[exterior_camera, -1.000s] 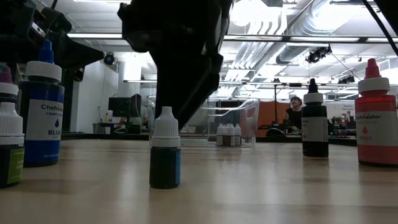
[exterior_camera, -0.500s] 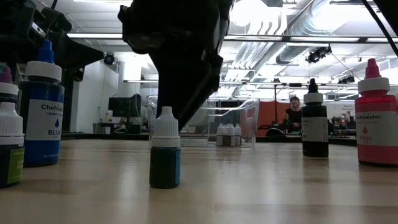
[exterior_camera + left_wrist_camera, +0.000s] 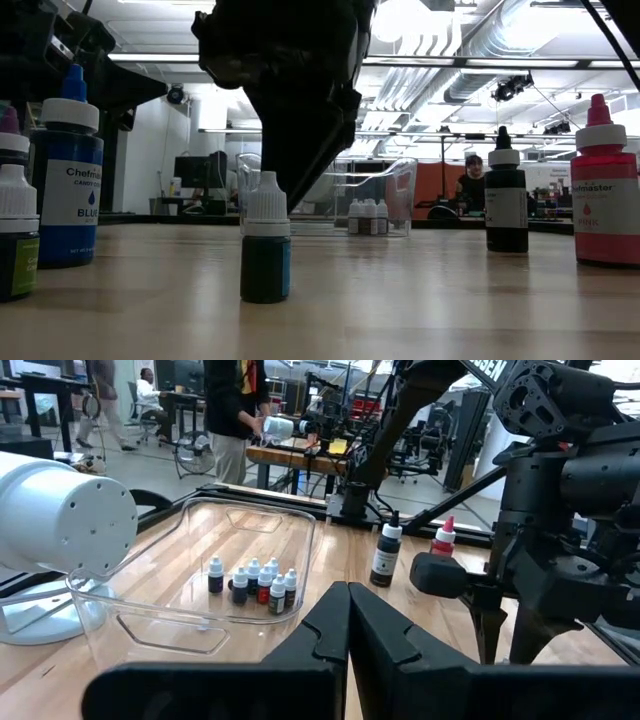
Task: Pick & Place food coloring
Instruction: Put the small red food coloring bottle into the transparent bin
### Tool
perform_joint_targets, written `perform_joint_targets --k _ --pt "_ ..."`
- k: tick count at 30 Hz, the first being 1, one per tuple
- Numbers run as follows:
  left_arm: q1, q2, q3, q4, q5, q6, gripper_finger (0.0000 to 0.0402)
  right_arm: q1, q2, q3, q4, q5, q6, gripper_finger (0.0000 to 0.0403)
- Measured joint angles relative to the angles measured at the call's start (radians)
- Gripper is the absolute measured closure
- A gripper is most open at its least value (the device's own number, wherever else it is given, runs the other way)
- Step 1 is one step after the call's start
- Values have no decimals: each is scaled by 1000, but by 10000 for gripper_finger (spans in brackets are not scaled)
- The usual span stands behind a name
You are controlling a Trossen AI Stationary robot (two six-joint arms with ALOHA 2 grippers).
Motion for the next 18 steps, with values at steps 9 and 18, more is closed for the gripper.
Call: perform_joint_targets --k 9,18 --pt "0 0 0 0 0 0 401 -1 0 6 -1 -34 0 361" --pt "0 0 0 0 0 0 401 -13 -6 87 -82 -24 9 361"
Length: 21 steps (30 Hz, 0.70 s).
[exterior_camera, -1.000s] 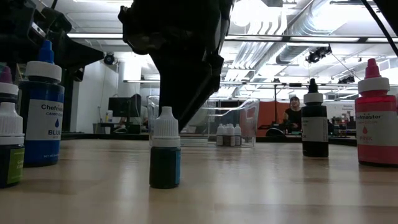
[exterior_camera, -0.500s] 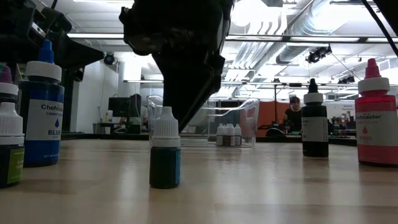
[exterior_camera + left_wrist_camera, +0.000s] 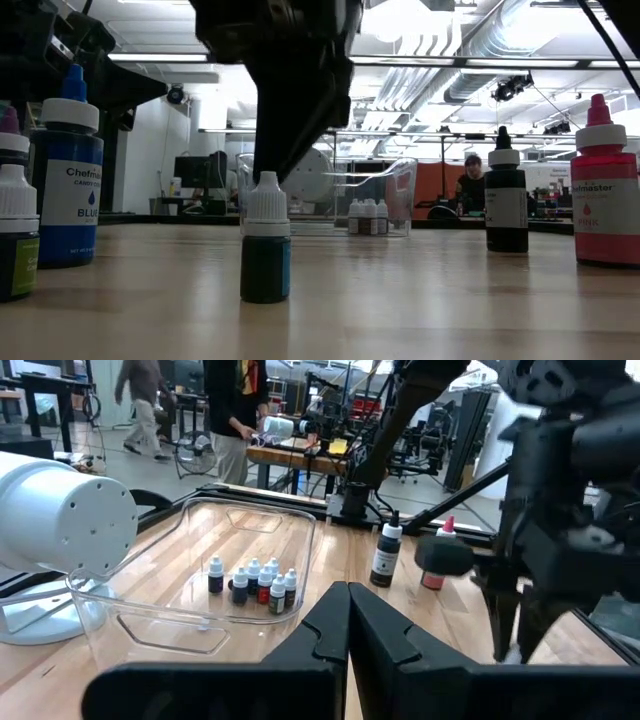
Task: Pick & Place food coloring
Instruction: Put the small red food coloring bottle into the transparent bin
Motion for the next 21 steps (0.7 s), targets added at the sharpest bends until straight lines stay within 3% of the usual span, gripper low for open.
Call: perform_joint_targets --k 11,21 --pt "0 0 0 0 0 0 401 -41 -6 338 -326 179 -13 361" --pt "0 0 0 0 0 0 401 -138 -122 278 -379 246 50 361"
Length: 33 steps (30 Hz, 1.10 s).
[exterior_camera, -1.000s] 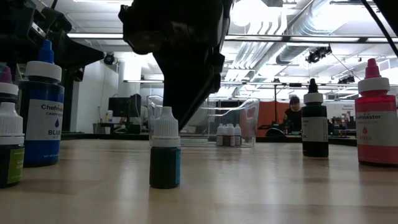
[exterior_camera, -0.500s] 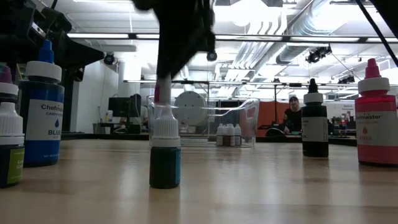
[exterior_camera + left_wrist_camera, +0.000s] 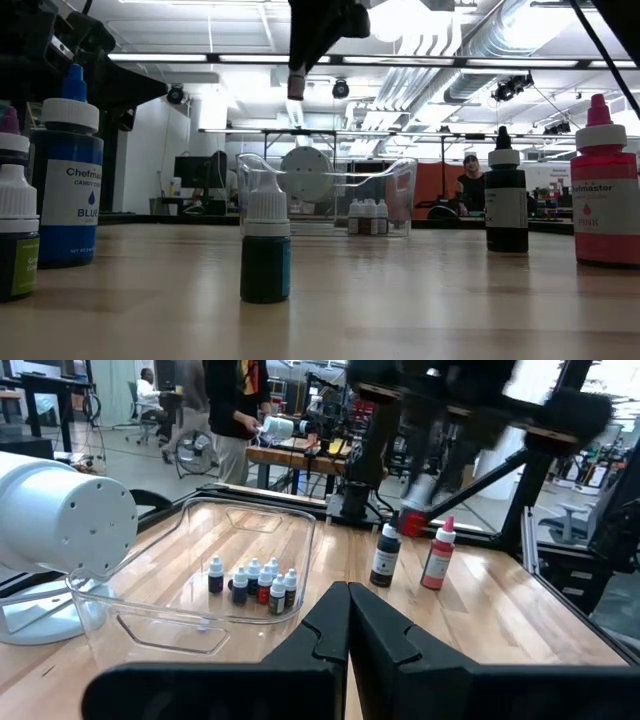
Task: Pick & Place food coloring
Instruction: Put the small red food coloring bottle into the transparent bin
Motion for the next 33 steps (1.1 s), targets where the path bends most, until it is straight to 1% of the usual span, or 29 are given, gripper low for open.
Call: perform_joint_targets --k 5,8,13,16,20,22,25,28,30,33 --pt "0 0 0 0 0 0 401 -64 -20 0 -14 34 -11 361" --pt "0 0 0 0 0 0 401 -106 -25 0 -28 32 -55 361" --pt "0 0 0 0 0 0 401 -186 -28 0 -33 1 -151 361" --pt "0 0 0 0 0 0 401 -233 -28 -1 -38 -18 -235 361" --pt "0 0 0 0 0 0 401 -276 -41 -42 -42 -26 -341 361" --pt "0 0 0 0 0 0 401 -290 -71 -102 -20 -16 -386 361" --pt "0 0 0 0 0 0 401 -310 -143 -253 76 -18 -409 361" --pt "0 0 0 0 0 0 401 -342 -230 -447 241 -79 -394 361" --pt "0 0 0 0 0 0 401 -367 -288 -557 338 -94 -377 361" --pt "0 0 0 0 0 0 401 -412 -329 -661 380 -93 -330 361"
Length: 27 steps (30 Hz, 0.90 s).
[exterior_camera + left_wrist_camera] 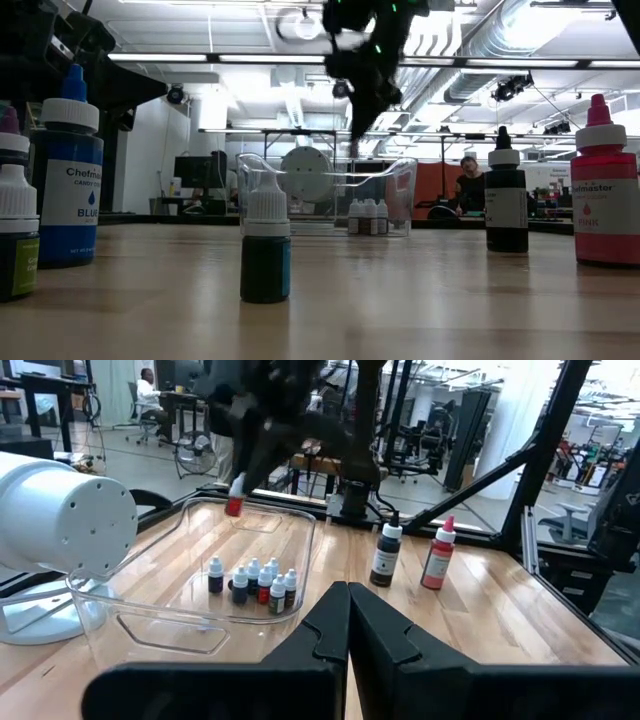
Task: Pick & Place food coloring
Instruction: Put the small red food coloring bottle into the transparent bin
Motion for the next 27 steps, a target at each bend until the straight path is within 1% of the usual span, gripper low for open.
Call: perform_joint_targets --k 3,6,13,18,22,27 --pt "0 0 0 0 0 0 401 -44 0 -40 -13 -43 67 361" --pt "0 0 0 0 0 0 401 -77 -3 -48 -6 -85 147 361" --pt "0 0 0 0 0 0 401 -95 0 -39 37 -107 257 361" --pt "0 0 0 0 0 0 401 -75 43 -37 118 -127 260 361" --pt "0 0 0 0 0 0 401 -58 78 -38 136 -140 246 361" --pt "0 0 0 0 0 0 401 -34 84 -29 152 -141 213 361"
